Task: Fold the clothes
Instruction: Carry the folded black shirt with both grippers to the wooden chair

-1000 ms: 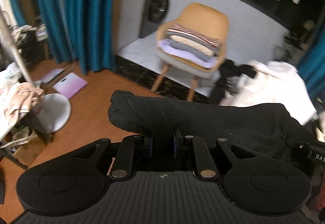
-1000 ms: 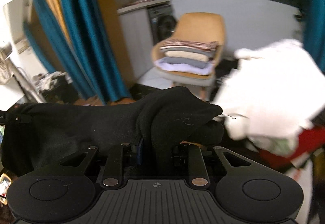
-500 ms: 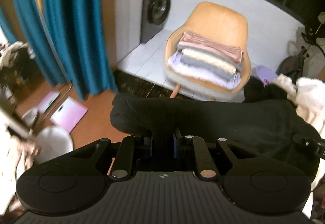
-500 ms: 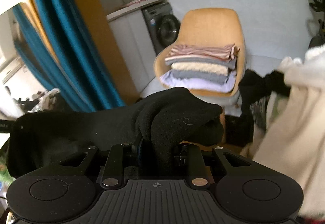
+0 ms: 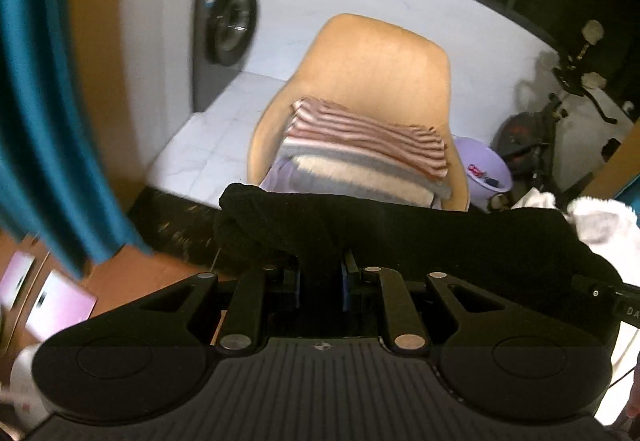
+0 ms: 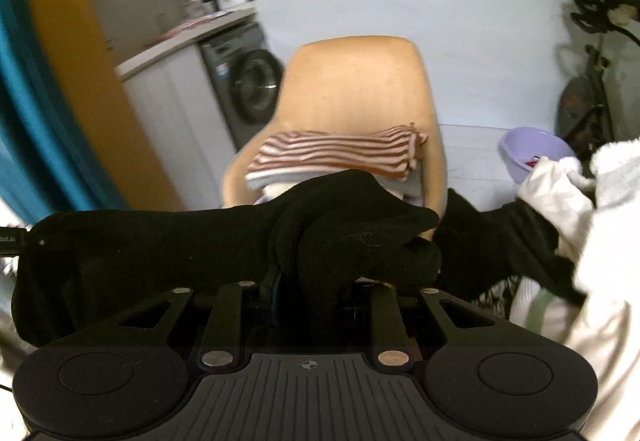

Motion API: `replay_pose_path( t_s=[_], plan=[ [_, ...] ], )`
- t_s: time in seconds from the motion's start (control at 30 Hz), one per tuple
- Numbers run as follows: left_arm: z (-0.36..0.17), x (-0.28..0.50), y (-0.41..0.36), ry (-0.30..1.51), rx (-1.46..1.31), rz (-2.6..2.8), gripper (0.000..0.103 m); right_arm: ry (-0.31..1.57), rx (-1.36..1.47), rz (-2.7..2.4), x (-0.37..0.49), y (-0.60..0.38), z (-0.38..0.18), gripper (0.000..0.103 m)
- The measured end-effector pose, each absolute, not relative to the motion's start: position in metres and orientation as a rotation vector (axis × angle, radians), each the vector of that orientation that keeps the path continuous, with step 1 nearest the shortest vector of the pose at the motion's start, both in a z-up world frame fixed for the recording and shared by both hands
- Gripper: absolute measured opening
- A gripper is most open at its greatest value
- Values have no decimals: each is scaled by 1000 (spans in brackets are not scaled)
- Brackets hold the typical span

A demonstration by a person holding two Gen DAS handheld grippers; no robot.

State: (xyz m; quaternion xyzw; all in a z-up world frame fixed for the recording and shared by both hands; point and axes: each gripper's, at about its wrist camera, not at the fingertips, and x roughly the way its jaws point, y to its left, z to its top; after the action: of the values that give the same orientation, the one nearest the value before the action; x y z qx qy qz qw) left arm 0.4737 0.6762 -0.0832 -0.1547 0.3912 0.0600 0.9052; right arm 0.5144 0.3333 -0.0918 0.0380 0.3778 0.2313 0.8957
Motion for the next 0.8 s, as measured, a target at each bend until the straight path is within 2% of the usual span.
replay_pose_path(
  t_s=[0.43, 0.8],
  plan=[
    [-91, 718, 759, 845, -264, -55, 18, 790, 152, 291, 737, 419, -123, 21],
    [-115, 902, 776, 890, -249, -25, 18, 825, 179, 332, 973, 435, -160, 21]
  ],
)
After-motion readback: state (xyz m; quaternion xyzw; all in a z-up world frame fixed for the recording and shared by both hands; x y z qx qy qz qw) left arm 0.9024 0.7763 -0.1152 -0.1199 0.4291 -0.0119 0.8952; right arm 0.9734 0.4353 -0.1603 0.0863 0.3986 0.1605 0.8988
